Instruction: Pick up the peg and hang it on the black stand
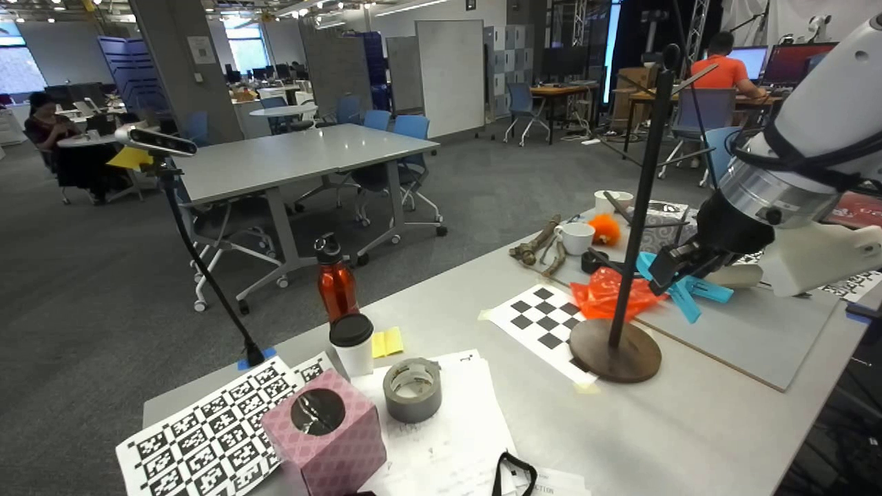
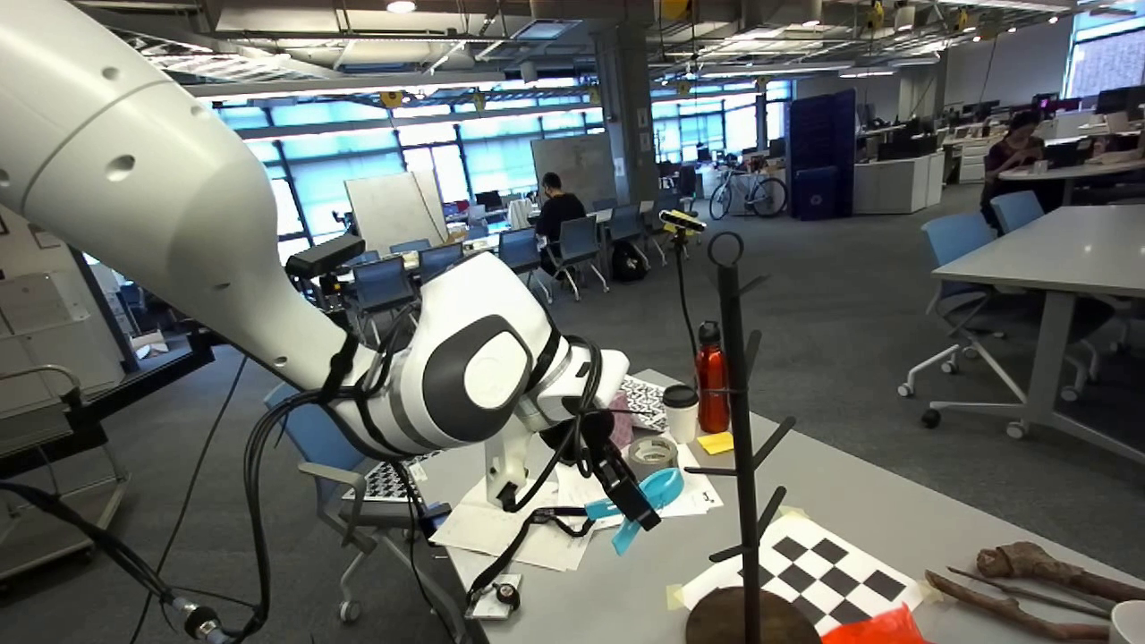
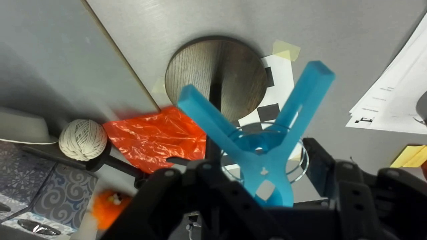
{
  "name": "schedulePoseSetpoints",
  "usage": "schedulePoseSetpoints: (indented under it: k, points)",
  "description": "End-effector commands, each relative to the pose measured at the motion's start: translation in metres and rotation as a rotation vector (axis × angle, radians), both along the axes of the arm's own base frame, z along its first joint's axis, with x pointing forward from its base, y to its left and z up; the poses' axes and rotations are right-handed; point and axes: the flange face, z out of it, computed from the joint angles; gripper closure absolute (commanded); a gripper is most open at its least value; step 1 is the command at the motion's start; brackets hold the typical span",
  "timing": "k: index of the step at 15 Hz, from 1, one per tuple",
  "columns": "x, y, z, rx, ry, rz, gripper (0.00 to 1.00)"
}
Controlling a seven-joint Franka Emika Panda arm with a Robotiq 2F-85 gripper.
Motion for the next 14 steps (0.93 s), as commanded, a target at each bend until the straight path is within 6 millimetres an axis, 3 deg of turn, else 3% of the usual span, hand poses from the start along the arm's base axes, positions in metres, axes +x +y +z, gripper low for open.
schedulePoseSetpoints:
  k: [1, 5, 9, 14]
  points:
    - [0.000, 0.000, 0.000, 0.000, 0.000, 0.000, 0.63]
    - [-0.008, -0.008, 0.004, -0.113, -0.050, 0.095, 0.63]
    - [-0.027, -0.036, 0.008, -0.250, -0.062, 0.183, 0.63]
    - [-0.048, -0.050, -0.004, -0.298, -0.021, 0.230, 0.63]
